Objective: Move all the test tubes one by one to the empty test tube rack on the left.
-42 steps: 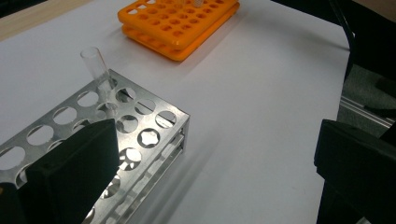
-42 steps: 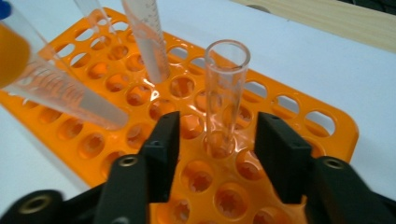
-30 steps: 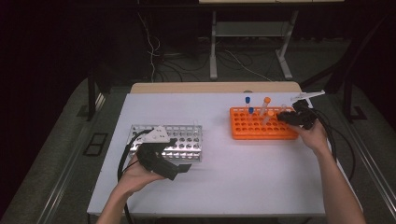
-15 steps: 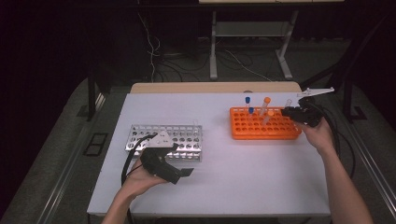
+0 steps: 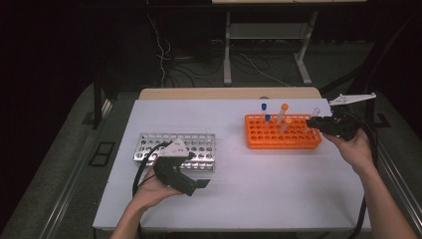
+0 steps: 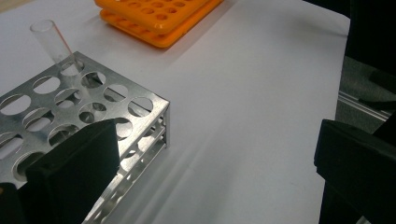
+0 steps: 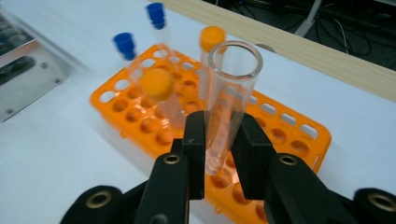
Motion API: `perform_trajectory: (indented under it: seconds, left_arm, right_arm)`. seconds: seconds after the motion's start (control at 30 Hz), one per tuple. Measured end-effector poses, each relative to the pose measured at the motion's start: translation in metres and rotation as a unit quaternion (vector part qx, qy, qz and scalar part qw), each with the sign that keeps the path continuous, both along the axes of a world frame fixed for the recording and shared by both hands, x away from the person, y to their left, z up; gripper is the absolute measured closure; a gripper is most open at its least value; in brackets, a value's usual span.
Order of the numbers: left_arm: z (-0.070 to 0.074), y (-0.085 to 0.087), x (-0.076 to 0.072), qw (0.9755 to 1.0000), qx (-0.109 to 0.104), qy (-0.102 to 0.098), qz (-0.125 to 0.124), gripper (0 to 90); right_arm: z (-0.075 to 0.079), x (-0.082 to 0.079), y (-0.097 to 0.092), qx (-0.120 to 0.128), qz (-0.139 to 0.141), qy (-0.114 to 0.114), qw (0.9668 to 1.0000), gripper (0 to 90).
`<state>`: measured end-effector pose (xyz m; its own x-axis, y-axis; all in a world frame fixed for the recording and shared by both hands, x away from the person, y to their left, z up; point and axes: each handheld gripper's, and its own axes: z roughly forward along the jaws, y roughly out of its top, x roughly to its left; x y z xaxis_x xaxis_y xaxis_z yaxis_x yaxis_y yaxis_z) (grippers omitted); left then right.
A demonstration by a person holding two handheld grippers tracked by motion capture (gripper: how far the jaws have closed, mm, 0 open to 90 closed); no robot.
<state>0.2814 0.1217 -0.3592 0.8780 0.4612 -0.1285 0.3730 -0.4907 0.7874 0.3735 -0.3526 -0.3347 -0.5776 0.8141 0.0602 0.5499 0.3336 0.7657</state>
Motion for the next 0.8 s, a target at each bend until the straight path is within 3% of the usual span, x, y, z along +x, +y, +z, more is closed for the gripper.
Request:
perform_trajectory:
  seconds: [0.43,0.6,0.8]
  left_arm:
    - [0.014,-0.011,0.006,0.9998,0.003,-0.011,-0.015,0.0]
    - [0.021,-0.018,0.009,0.9996,0.004,-0.016,-0.023,0.0]
    - [0.031,-0.030,0.015,0.9990,0.012,-0.022,-0.038,0.0]
  right_arm:
    - [0.019,-0.041,0.035,-0.007,0.077,0.001,0.9970,75.1]
    - [0.019,-0.054,0.056,-0.009,0.116,0.006,0.9931,75.1]
    - [0.014,-0.062,0.087,-0.017,0.164,0.019,0.9861,75.1]
